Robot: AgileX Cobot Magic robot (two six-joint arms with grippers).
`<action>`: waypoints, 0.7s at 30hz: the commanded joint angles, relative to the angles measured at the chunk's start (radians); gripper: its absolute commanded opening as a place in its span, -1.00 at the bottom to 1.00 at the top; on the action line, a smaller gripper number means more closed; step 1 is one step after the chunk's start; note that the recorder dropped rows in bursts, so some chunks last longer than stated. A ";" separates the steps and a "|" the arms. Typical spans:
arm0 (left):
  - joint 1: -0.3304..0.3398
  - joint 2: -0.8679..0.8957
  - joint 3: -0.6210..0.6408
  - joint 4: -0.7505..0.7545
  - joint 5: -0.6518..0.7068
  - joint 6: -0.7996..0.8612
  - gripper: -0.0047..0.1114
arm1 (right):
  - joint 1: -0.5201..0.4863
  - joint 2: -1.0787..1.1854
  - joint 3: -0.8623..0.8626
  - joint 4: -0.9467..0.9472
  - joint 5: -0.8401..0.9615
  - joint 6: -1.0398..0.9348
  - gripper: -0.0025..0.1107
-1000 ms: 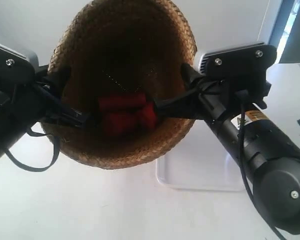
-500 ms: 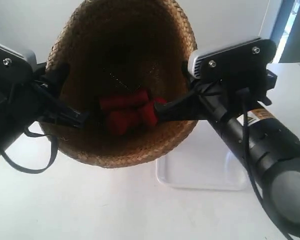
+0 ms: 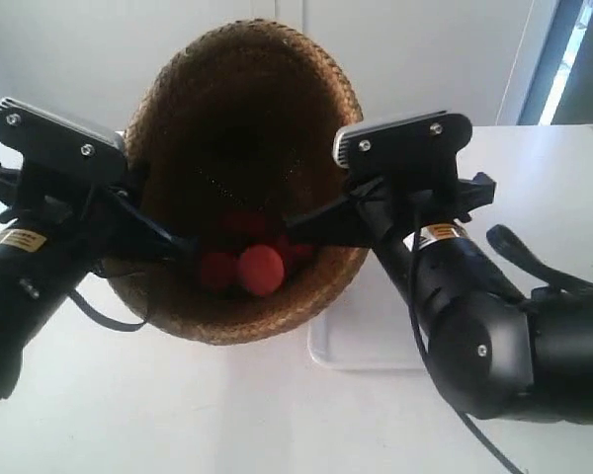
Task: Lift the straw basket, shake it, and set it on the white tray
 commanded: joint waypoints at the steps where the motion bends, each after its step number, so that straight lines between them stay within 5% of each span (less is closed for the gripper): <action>1: 0.004 -0.035 0.018 0.105 -0.010 -0.024 -0.92 | 0.011 -0.070 -0.007 -0.068 -0.059 -0.019 -0.96; 21: -0.001 -0.043 0.018 0.181 -0.066 -0.061 -0.92 | 0.015 -0.141 -0.002 -0.072 -0.029 -0.072 -0.96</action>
